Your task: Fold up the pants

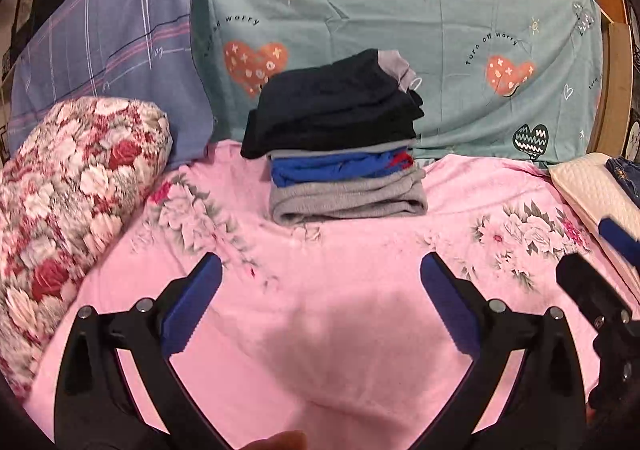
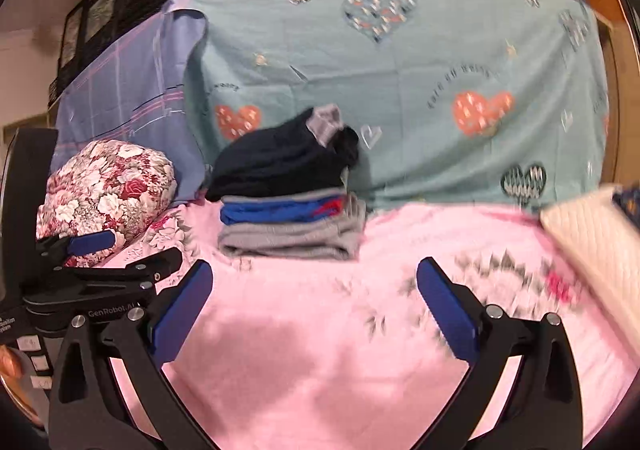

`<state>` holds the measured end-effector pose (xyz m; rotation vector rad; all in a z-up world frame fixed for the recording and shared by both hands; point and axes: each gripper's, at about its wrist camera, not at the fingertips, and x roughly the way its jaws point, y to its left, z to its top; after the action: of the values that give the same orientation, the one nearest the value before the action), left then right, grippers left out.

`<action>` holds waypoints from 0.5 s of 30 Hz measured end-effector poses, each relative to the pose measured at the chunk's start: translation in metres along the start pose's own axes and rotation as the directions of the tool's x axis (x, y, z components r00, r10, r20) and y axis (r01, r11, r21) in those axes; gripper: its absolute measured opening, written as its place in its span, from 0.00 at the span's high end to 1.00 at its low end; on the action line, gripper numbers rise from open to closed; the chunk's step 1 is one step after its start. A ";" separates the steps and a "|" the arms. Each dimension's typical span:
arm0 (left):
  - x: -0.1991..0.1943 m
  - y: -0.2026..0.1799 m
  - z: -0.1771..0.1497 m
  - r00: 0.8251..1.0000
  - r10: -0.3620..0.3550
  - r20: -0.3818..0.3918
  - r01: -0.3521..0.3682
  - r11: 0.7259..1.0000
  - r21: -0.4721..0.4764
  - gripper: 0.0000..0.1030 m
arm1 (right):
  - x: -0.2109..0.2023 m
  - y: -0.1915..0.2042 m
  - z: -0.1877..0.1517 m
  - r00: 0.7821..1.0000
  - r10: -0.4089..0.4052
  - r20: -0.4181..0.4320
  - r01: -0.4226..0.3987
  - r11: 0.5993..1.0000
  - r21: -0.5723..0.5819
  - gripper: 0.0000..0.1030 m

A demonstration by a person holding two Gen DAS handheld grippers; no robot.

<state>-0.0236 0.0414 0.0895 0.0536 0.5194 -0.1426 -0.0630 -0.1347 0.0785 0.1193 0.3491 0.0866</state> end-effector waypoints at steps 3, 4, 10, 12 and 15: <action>0.014 -0.003 -0.012 1.000 0.011 -0.024 -0.011 1.000 0.011 0.02 | 0.014 -0.012 -0.019 0.997 0.006 -0.071 -0.002 0.998 0.059 0.01; 0.017 -0.002 -0.013 0.999 0.017 -0.030 -0.016 1.000 0.016 0.02 | 0.019 -0.013 -0.024 0.995 -0.006 -0.095 0.012 0.998 0.059 0.01; 0.033 0.009 -0.024 0.998 0.040 -0.054 -0.040 0.999 0.001 0.02 | 0.037 -0.012 -0.045 0.987 -0.006 -0.160 0.016 0.998 0.062 0.01; 0.037 0.011 -0.025 0.997 0.040 -0.066 -0.041 0.999 -0.006 0.02 | 0.040 -0.006 -0.050 0.985 -0.003 -0.173 0.010 0.999 0.045 0.01; 0.038 0.011 -0.026 0.997 0.046 -0.067 -0.046 0.999 -0.004 0.02 | 0.041 0.002 -0.055 0.983 0.009 -0.184 -0.006 1.000 0.018 0.01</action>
<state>-0.0019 0.0503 0.0485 0.0655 0.5845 -0.0946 -0.0437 -0.1224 0.0142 0.1298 0.5340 0.1022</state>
